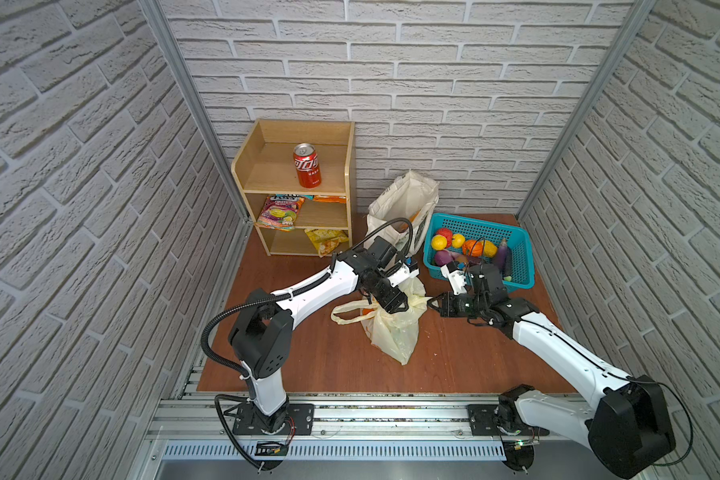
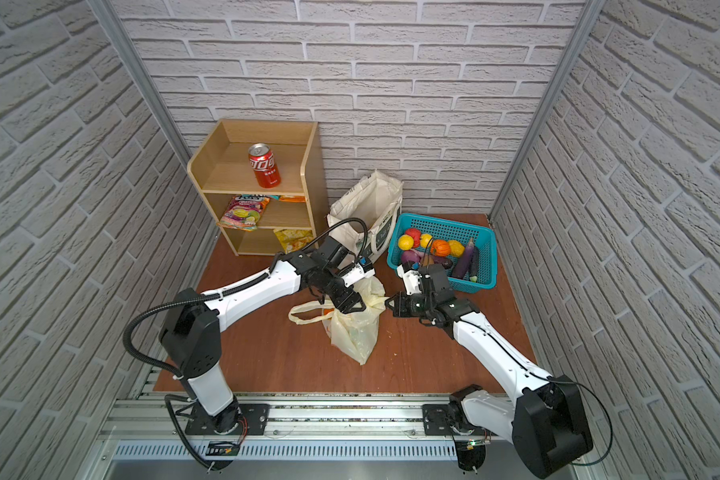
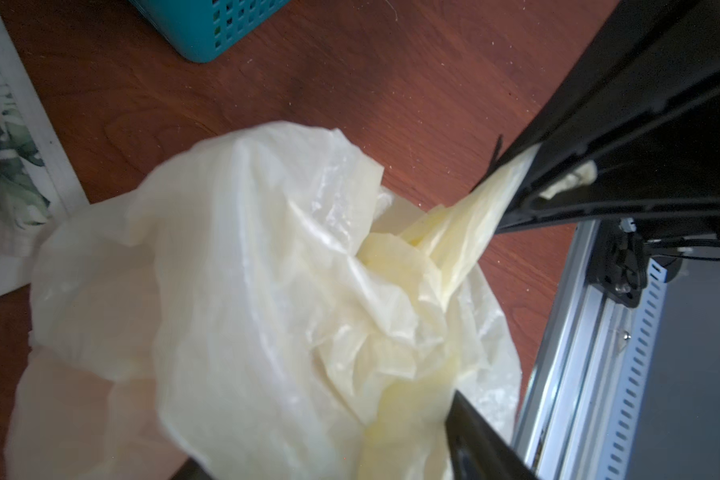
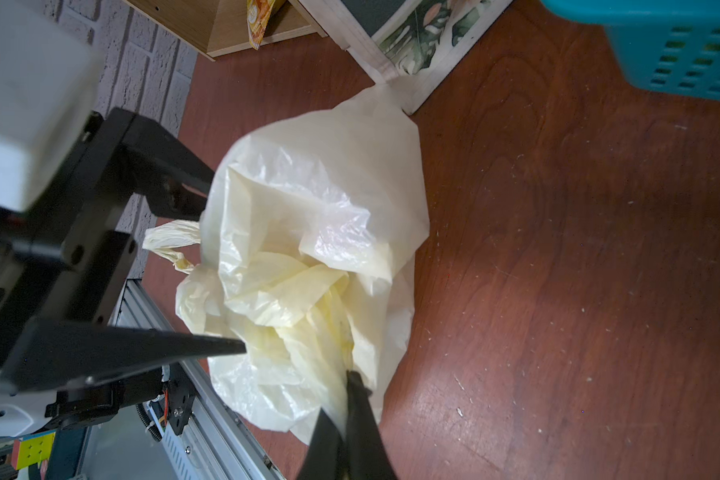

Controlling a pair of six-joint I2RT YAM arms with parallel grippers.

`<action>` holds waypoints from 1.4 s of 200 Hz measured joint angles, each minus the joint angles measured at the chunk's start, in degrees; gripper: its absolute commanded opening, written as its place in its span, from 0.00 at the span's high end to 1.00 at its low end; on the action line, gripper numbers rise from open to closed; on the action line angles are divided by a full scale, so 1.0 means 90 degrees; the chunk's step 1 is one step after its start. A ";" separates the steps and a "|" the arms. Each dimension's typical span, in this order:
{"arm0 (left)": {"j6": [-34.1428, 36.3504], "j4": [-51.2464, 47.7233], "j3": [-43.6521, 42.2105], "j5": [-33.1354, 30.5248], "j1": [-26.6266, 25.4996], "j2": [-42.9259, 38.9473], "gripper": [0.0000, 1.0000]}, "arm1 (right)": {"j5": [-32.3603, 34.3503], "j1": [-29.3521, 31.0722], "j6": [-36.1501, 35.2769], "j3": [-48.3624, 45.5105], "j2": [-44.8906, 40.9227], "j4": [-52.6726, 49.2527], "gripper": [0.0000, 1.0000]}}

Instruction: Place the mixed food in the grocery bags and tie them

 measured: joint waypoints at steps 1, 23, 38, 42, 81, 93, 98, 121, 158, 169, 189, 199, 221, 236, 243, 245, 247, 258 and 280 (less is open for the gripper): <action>-0.0005 0.0005 0.0000 0.0002 -0.0002 0.0000 0.67 | -0.0002 0.0000 0.0000 0.0000 0.0000 0.0000 0.93; -0.0070 0.0097 -0.0051 0.0097 -0.0029 0.0000 1.00 | -0.0053 0.0000 0.0012 0.0012 0.0000 -0.0005 0.87; -0.0104 0.0182 -0.0100 0.0165 -0.0056 0.0000 1.00 | -0.0078 0.0000 0.0036 0.0058 -0.0019 -0.0015 0.72; -0.0131 0.0197 -0.0117 0.0182 -0.0063 -0.0002 1.00 | -0.0080 0.0000 0.0017 0.0078 -0.0029 -0.0019 0.67; -0.0192 0.0284 -0.0313 0.0151 -0.0087 -0.0182 1.00 | -0.0015 -0.0005 0.0087 0.0488 -0.0466 -0.0328 0.42; -0.0231 0.0274 -0.0350 0.0046 -0.0085 -0.0437 1.00 | 0.0131 -0.0041 0.0131 0.0716 -0.0721 -0.0476 0.39; -0.0238 0.0265 -0.0350 0.0005 -0.0085 -0.0580 1.00 | 0.0185 -0.0070 0.0143 0.0818 -0.0845 -0.0520 0.39; -0.0236 0.0206 -0.0221 -0.0163 -0.0044 -0.1365 1.00 | 0.0410 -0.0495 0.0345 0.1311 -0.1263 -0.0546 0.38; -0.0126 0.0202 0.0709 -0.0376 0.0197 -0.2288 1.00 | 0.0520 -0.1129 0.0848 0.2293 -0.0515 -0.0367 0.34; -0.0078 0.0238 0.1001 -0.0478 0.0335 -0.2450 1.00 | 0.0442 -0.1137 0.0988 0.2693 0.0070 -0.0279 0.33; 0.0007 0.0338 0.1467 -0.0755 0.0653 -0.2657 1.00 | 0.0175 -0.1137 0.1297 0.3279 0.1163 0.0102 0.33; 0.0041 0.0393 0.1673 -0.0884 0.0826 -0.2698 1.00 | 0.0049 -0.1134 0.1494 0.3546 0.1710 0.0262 0.33; 0.0063 0.0517 0.2127 -0.1171 0.1168 -0.2654 1.00 | -0.0146 -0.1088 0.1851 0.4194 0.2761 0.0442 0.32; 0.0070 0.0571 0.2465 -0.1309 0.1333 -0.2540 1.00 | -0.0187 -0.1010 0.2016 0.4796 0.3456 0.0437 0.31; 0.0087 0.0590 0.2625 -0.1355 0.1384 -0.2467 1.00 | -0.0182 -0.0940 0.2033 0.5112 0.3759 0.0376 0.31; 0.0090 0.0593 0.2662 -0.1360 0.1389 -0.2448 1.00 | -0.0180 -0.0911 0.2023 0.5214 0.3854 0.0347 0.31; 0.0095 0.0593 0.2710 -0.1367 0.1396 -0.2426 1.00 | -0.0180 -0.0889 0.2025 0.5319 0.3934 0.0311 0.31; 0.0119 0.0614 0.2953 -0.1401 0.1430 -0.2290 1.00 | -0.0172 -0.0741 0.1999 0.5853 0.4386 0.0165 0.35; 0.0185 0.0578 0.3436 -0.1404 0.1469 -0.1977 1.00 | -0.0148 -0.0435 0.1855 0.6717 0.5068 -0.0214 0.78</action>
